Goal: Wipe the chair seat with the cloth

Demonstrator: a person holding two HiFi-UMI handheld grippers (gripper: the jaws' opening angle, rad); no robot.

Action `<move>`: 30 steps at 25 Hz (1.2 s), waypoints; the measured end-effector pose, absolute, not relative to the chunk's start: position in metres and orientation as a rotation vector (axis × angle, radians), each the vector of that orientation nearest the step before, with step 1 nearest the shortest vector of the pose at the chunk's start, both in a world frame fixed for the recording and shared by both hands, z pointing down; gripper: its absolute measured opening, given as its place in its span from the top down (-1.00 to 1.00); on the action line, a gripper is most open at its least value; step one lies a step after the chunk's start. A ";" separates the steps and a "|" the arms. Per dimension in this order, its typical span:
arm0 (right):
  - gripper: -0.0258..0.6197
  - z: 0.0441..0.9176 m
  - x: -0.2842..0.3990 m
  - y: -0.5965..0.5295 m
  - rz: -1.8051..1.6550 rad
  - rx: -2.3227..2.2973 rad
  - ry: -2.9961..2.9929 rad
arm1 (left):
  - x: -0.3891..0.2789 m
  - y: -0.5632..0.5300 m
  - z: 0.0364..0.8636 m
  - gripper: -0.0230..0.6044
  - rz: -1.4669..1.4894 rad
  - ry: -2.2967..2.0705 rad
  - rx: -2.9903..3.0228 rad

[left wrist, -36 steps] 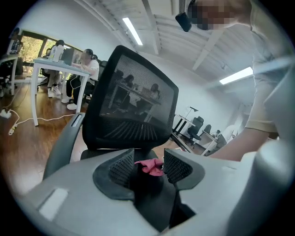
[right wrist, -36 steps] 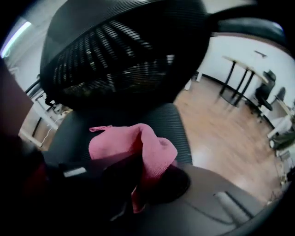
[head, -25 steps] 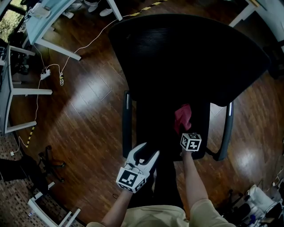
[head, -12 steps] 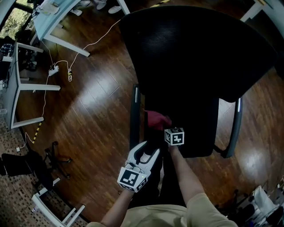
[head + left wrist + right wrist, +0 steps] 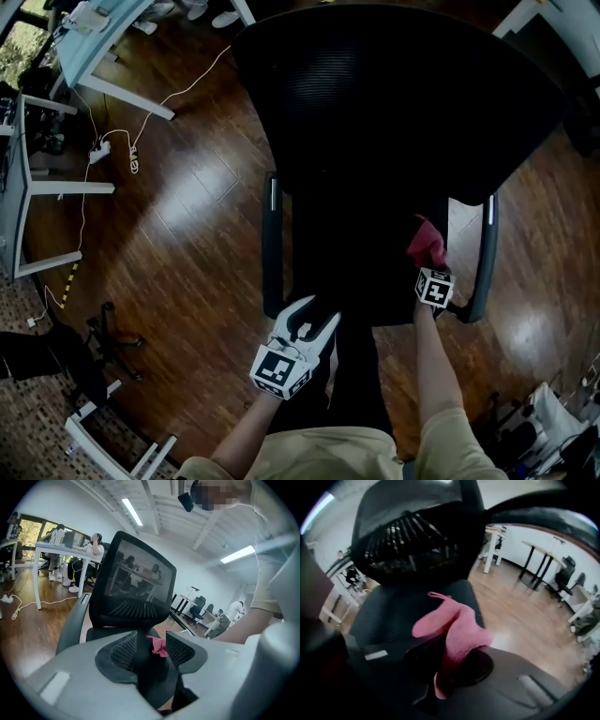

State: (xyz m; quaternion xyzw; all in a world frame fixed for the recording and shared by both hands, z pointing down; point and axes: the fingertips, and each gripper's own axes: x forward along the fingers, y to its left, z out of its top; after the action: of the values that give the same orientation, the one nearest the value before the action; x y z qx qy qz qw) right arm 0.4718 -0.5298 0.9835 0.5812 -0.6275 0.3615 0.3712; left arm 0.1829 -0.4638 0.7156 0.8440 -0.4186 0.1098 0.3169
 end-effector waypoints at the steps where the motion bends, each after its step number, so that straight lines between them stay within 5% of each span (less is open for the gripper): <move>1: 0.87 0.980 0.430 -0.530 0.963 1.410 -1.746 | 0.179 -0.463 0.714 0.35 0.292 -1.108 2.222; 7: 0.87 0.940 0.146 -0.468 1.238 0.686 -2.338 | 0.158 -0.467 0.688 0.35 0.278 -1.178 2.230; 11: 0.87 0.951 0.081 -0.443 1.256 0.618 -2.291 | 0.152 -0.463 0.677 0.35 0.263 -1.205 2.221; 15: 0.87 0.992 0.168 -0.469 1.210 0.989 -2.053 | 0.157 -0.464 0.684 0.35 0.249 -1.181 2.220; 23: 0.87 1.000 0.500 -0.484 1.044 1.594 -1.480 | 0.205 -0.466 0.693 0.35 0.190 -1.061 2.248; 27: 0.87 1.004 0.485 -0.497 1.111 1.626 -1.520 | 0.204 -0.466 0.701 0.35 0.178 -1.057 2.221; 30: 0.87 0.996 0.361 -0.491 1.232 1.346 -1.858 | 0.197 -0.467 0.693 0.35 0.191 -1.076 2.227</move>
State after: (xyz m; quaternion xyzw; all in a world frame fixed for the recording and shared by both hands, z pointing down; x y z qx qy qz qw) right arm 0.3613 -0.4913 0.9960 0.4983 -0.6879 0.4561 0.2655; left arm 0.1965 -0.4674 0.6929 0.8491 -0.4103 0.0727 0.3247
